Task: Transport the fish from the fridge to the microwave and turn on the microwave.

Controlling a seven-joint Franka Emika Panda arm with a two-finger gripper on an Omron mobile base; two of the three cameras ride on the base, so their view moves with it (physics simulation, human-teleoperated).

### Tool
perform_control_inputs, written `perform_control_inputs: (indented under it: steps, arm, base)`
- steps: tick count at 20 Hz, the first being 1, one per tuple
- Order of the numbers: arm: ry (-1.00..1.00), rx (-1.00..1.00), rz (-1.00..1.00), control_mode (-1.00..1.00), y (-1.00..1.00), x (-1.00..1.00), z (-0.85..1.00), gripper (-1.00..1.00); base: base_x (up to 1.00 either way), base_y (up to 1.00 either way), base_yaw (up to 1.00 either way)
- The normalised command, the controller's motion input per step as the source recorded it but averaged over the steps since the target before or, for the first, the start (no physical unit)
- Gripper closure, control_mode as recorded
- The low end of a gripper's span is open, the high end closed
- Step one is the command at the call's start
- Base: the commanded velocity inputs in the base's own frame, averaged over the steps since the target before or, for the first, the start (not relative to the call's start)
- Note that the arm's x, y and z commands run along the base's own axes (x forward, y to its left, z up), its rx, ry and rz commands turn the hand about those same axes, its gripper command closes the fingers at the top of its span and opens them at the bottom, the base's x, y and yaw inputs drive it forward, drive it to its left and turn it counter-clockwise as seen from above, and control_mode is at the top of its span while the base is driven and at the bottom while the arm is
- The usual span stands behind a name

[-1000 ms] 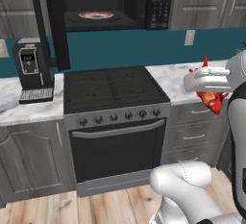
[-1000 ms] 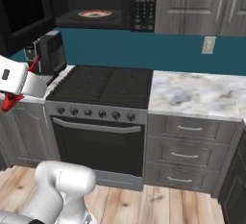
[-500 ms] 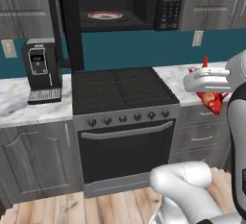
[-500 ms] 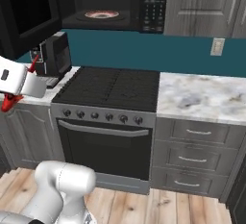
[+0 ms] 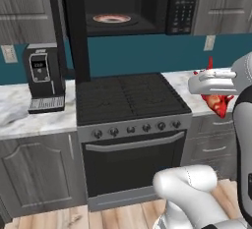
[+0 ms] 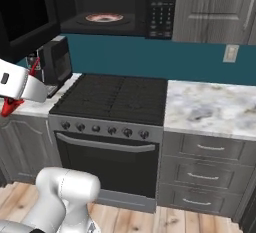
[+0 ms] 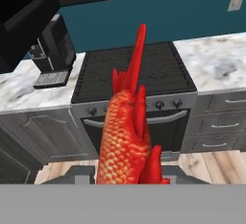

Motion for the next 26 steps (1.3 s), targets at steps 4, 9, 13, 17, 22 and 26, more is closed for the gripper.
perform_control_inputs:
  steps: [4, 9, 13, 17, 22, 26]
  arm:
    - [0.00, 0.00, 0.00, 1.00, 0.00, 0.00, 0.00, 1.00]
    - [0.00, 0.00, 0.00, 1.00, 0.00, 0.00, 0.00, 1.00]
    - [0.00, 0.00, 0.00, 1.00, 0.00, 0.00, 0.00, 1.00]
    - [0.00, 0.00, 0.00, 1.00, 0.00, 0.00, 0.00, 1.00]
    - [0.00, 0.00, 0.00, 1.00, 0.00, 0.00, 0.00, 1.00]
    - [0.00, 0.00, 0.00, 1.00, 0.00, 0.00, 0.00, 1.00]
  base:
    - [0.51, 0.27, 0.01]
    - [0.49, 0.30, 0.01]
    - [0.45, 0.34, 0.00]
    - [0.43, 0.36, 0.00]
    - [0.43, 0.33, 0.01]
    - [0.48, 0.17, 0.02]
